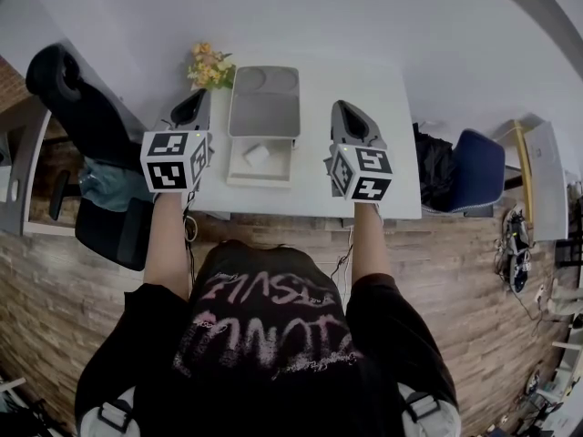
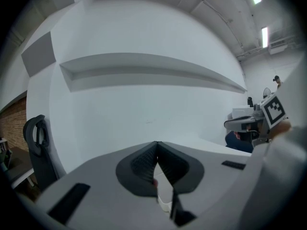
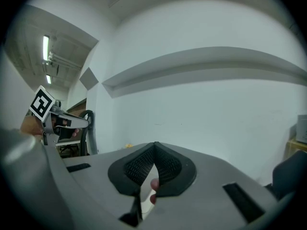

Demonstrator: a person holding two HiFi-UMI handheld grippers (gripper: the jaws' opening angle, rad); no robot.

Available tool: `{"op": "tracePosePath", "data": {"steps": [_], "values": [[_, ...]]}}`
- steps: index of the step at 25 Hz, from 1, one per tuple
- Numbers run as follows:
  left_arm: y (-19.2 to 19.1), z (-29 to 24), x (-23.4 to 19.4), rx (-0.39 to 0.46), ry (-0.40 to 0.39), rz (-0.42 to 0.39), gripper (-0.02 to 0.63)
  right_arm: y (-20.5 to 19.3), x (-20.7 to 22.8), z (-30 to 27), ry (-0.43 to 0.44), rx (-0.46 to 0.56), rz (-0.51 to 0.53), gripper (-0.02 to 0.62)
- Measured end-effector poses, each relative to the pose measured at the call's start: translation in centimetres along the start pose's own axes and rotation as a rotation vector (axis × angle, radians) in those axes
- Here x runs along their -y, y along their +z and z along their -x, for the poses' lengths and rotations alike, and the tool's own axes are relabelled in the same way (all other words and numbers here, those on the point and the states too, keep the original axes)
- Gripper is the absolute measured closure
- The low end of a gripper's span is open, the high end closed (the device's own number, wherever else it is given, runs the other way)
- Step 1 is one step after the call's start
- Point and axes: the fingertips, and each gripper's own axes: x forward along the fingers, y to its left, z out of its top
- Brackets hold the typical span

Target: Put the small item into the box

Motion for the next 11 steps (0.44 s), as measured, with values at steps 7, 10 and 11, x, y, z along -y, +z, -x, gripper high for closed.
{"op": "tracePosePath", "data": {"steps": [7,10,11], "values": [[0.19,-0.24,-0.01,0.008,-0.002,0.006,0.603,0.31,0.25,-0.32,-0.002,0.004,0.005,0.586],[0.28,-0.36,-0.07,0.018,-0.003,0.017,0.603,0.34,0.29,-0.55,0.000,0.004,0.009,0.586],[0.30,-0.40,-0.09,0.020,-0.003,0.019,0.603,0.34,0.31,-0.63,0.000,0.004,0.010,0.586]]}}
